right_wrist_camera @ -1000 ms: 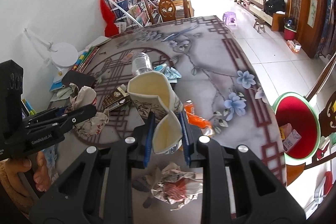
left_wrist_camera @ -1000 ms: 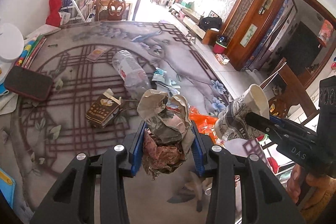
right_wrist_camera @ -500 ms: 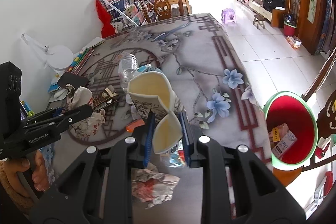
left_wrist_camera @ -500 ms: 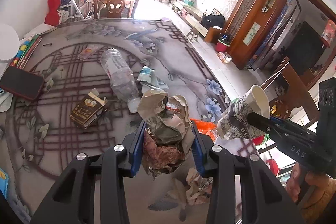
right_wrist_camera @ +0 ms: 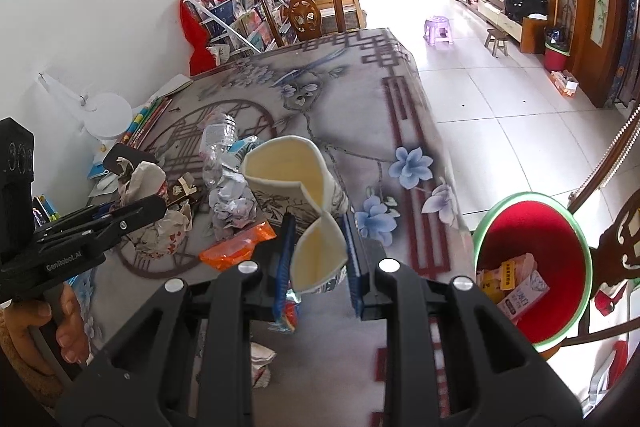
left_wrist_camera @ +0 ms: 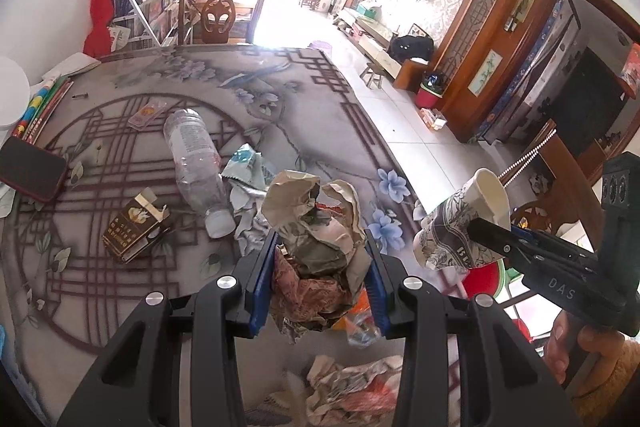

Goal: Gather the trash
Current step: 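Carry the foil wrapper and paper cup over the red bucket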

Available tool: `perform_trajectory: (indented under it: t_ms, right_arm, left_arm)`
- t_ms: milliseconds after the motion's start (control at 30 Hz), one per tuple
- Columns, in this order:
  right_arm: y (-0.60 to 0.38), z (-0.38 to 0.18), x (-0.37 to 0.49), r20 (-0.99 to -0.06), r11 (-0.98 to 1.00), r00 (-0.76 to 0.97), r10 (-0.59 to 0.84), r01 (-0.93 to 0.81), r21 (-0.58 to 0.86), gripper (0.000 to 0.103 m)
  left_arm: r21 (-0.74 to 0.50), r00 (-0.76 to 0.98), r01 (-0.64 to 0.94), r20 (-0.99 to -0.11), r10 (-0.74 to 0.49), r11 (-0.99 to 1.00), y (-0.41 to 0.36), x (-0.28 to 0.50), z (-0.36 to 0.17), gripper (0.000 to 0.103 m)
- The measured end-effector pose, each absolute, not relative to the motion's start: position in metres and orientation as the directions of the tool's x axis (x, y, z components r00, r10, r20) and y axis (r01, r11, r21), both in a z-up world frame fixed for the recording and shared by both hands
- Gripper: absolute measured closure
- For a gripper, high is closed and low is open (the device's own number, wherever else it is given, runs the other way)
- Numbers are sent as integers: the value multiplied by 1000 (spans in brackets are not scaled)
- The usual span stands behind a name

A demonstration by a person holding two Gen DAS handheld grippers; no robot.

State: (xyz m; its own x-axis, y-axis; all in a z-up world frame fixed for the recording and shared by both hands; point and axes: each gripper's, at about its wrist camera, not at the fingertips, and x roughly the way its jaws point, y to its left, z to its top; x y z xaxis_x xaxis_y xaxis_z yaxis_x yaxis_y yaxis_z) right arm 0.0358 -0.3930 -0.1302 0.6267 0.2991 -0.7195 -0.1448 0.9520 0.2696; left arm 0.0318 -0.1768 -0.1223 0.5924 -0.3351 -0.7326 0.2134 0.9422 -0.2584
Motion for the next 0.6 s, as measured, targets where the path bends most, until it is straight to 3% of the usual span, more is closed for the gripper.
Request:
perform_trajectory:
  t_ms: [600]
  right_arm:
    - [-462, -131, 46, -711, 952, 644, 282, -99, 289, 79]
  left_arm:
    - [-238, 588, 232, -737, -332, 943, -238, 49, -113, 66]
